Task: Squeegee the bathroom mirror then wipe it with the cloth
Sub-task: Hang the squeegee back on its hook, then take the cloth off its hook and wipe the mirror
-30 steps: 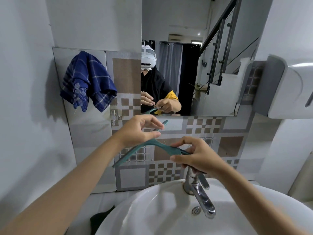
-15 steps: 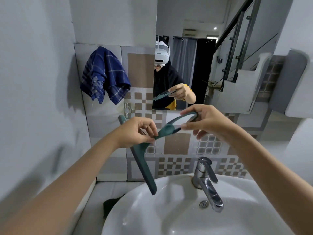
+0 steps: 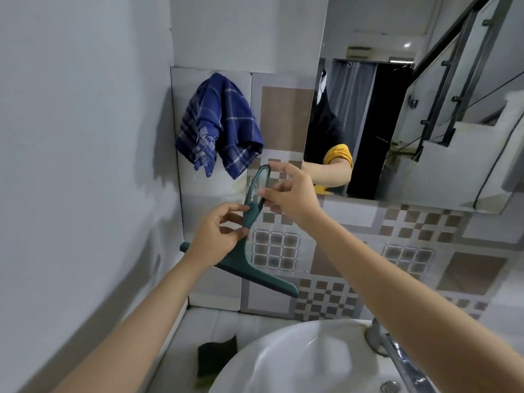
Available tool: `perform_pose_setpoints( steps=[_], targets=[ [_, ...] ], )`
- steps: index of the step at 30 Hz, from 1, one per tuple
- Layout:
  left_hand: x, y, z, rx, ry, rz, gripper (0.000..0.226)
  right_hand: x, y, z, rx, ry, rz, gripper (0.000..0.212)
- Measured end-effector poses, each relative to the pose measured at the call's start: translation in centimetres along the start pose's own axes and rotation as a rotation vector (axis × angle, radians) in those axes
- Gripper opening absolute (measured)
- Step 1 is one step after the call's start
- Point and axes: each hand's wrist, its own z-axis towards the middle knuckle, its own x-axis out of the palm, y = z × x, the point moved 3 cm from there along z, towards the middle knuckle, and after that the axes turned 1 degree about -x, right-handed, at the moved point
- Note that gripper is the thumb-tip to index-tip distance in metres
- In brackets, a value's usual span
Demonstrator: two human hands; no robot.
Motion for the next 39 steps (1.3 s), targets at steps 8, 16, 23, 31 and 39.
perform_pose_setpoints(
  steps=[8,16,23,31,39],
  targets=[
    [0.6,4.0,-0.3,-0.104,-0.053,0.005,0.036,2.5,-3.3,1.4,0.047,0.033,-0.077,0.057],
    [0.9,4.4,-1.0,-0.153,-0.008,0.033,0.033,2.8,-4.6,0.9,0.025,-0.045,-0.169,0.044],
    [-1.3,-2.1,0.3,-0.002,-0.214,-0.108,0.031,0.4,4.2,3.4,-0.457,-0.341,-0.194,0.013],
    [-2.7,-8.8,4.8,0.034,-0.305,-0.391,0.057,2.0,11.6,9.0,-0.257,-0.108,-0.219,0.031],
    [-4.5,-10.2,4.7,-0.114,-0.289,-0.620,0.049,3.4,14.2,10.7,-0.111,-0.020,-0.033,0.015]
  ],
)
